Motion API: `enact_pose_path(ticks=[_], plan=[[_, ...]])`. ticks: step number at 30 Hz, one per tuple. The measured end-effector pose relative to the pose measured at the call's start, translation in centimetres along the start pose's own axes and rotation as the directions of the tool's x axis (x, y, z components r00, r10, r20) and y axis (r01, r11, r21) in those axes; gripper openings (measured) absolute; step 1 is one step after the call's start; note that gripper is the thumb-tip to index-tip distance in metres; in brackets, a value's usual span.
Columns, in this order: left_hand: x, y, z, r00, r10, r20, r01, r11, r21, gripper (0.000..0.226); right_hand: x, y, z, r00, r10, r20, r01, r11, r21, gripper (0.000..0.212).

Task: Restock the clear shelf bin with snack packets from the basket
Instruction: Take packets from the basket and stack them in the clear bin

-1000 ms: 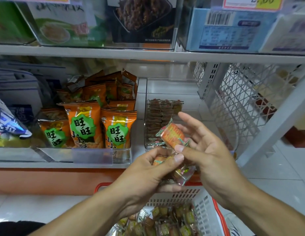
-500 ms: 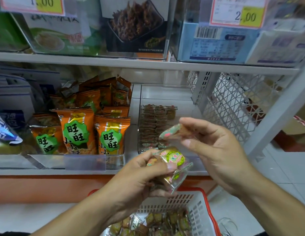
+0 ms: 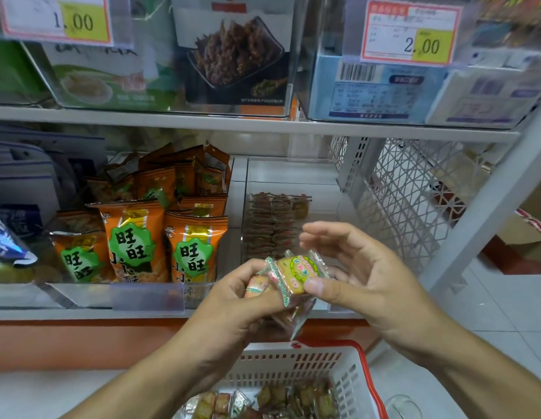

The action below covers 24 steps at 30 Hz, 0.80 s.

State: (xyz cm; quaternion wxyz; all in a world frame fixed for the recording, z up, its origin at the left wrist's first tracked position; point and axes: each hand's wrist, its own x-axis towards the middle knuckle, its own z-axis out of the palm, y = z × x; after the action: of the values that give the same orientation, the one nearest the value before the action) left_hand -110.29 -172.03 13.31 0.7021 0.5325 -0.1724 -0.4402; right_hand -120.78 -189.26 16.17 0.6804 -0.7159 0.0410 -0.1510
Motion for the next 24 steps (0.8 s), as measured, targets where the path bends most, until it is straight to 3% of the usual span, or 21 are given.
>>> enact_pose_path(ticks=[2,5,9,14,18,21,24], plan=[[0.1,0.1,-0.2,1.0,0.015,-0.003,-0.015,1.0,0.008,0.054,0.0,-0.4,-0.3,0.992,0.114,0.054,-0.111,0.992,-0.052,0.055],[0.2,0.2,-0.5,0.999,0.032,-0.012,-0.032,0.999,0.033,0.05,0.1,-0.5,-0.4,0.987,0.156,0.033,-0.149,0.977,-0.149,0.036],[0.3,0.2,-0.6,0.999,0.045,-0.028,-0.044,0.998,0.052,0.046,-0.1,-0.4,-0.3,0.967,0.254,-0.013,-0.254,0.966,-0.046,0.021],[0.3,0.4,-0.8,0.998,0.054,-0.045,-0.047,0.988,0.145,0.045,-0.3,-0.3,-0.5,0.932,0.356,0.068,-0.346,0.929,-0.131,0.018],[0.4,0.7,-1.1,1.0,0.002,0.001,-0.002,0.976,0.218,0.042,-0.4,-0.1,-0.3,0.928,0.365,0.071,-0.347,0.919,-0.188,0.027],[0.4,0.5,-1.1,1.0,-0.008,-0.005,0.009,0.971,0.241,0.041,-0.5,0.8,0.1,0.912,0.405,0.065,-0.393,0.909,-0.139,0.027],[0.5,0.2,-1.1,0.999,-0.019,-0.048,0.03,0.973,0.23,0.048,-0.6,1.1,0.4,0.868,0.476,0.144,-0.473,0.879,-0.054,0.028]])
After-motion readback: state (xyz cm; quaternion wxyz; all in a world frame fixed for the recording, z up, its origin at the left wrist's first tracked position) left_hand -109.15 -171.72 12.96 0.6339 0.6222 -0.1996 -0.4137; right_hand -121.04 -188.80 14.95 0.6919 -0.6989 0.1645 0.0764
